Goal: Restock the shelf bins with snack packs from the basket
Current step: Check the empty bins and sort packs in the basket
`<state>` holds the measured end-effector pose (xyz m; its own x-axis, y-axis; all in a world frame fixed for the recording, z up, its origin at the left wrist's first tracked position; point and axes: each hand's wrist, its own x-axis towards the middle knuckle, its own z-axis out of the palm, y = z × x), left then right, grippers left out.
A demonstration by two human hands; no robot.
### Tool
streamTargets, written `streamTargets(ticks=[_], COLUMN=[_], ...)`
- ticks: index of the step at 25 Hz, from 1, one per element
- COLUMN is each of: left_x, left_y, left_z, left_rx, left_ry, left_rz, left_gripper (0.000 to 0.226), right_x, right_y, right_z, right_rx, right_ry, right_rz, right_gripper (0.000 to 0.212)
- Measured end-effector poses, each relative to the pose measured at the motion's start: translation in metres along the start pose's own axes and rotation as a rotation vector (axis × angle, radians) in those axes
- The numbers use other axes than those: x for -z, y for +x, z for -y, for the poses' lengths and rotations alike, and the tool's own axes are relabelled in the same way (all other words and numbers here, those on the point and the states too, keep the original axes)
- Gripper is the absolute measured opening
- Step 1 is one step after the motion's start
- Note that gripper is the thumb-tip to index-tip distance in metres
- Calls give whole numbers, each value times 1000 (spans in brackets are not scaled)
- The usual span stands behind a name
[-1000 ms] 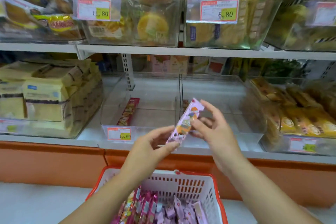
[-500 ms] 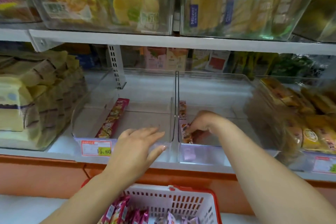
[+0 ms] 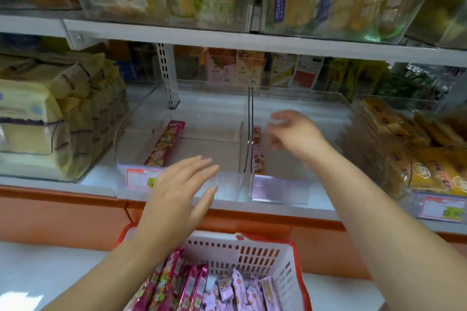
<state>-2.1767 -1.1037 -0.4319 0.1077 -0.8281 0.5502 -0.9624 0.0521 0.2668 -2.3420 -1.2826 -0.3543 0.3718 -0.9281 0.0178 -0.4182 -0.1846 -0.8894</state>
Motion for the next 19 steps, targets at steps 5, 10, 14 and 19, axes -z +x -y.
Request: streamTargets(ticks=[5, 10, 14, 19], left_x=[-8, -64, -102, -120], left_y=[-78, -163, -218, -243], left_z=[12, 2, -16, -21], left_rx=[162, 419, 577, 630], left_ry=[-122, -202, -276, -102], left_rz=[195, 751, 937, 1038], left_gripper=[35, 41, 52, 45], right_x=[-25, -109, -138, -164], right_y=[-108, -155, -204, -235], right_z=[-6, -140, -224, -252], right_rx=[156, -256, -337, -192], right_ry=[311, -220, -683, -758], right_rz=[-109, 382, 651, 660], right_gripper=[17, 17, 30, 49])
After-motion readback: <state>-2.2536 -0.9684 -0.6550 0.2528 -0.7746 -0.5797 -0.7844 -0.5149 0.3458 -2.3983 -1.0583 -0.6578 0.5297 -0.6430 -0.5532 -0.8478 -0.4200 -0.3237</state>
